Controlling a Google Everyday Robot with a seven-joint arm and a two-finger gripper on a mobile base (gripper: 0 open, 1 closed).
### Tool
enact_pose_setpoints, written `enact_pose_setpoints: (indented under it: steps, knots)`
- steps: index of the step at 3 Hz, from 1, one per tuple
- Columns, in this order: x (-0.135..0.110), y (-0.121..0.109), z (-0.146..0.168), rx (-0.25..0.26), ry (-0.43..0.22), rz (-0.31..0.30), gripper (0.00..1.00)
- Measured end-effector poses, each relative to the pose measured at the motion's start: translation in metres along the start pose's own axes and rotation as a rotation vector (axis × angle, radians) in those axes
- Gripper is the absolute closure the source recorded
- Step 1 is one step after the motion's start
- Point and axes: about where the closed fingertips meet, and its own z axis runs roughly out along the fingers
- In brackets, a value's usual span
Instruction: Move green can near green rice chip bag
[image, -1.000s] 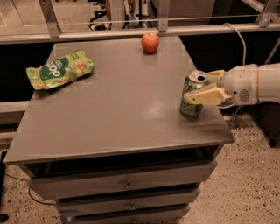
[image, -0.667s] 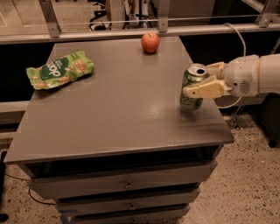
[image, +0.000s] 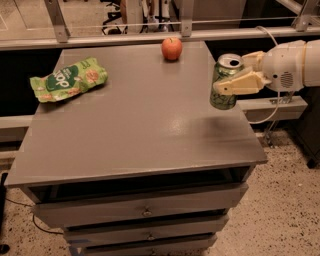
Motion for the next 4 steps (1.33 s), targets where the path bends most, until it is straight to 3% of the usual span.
enact_pose_setpoints:
  steps: [1, 3, 4]
  knots:
    - [-0.005, 0.001, 0.016, -0.015, -0.015, -0.010, 1.00]
    - [-0.044, -0.010, 0.103, -0.083, -0.050, -0.060, 1.00]
    - [-0.062, -0.010, 0.157, -0.110, -0.073, -0.055, 1.00]
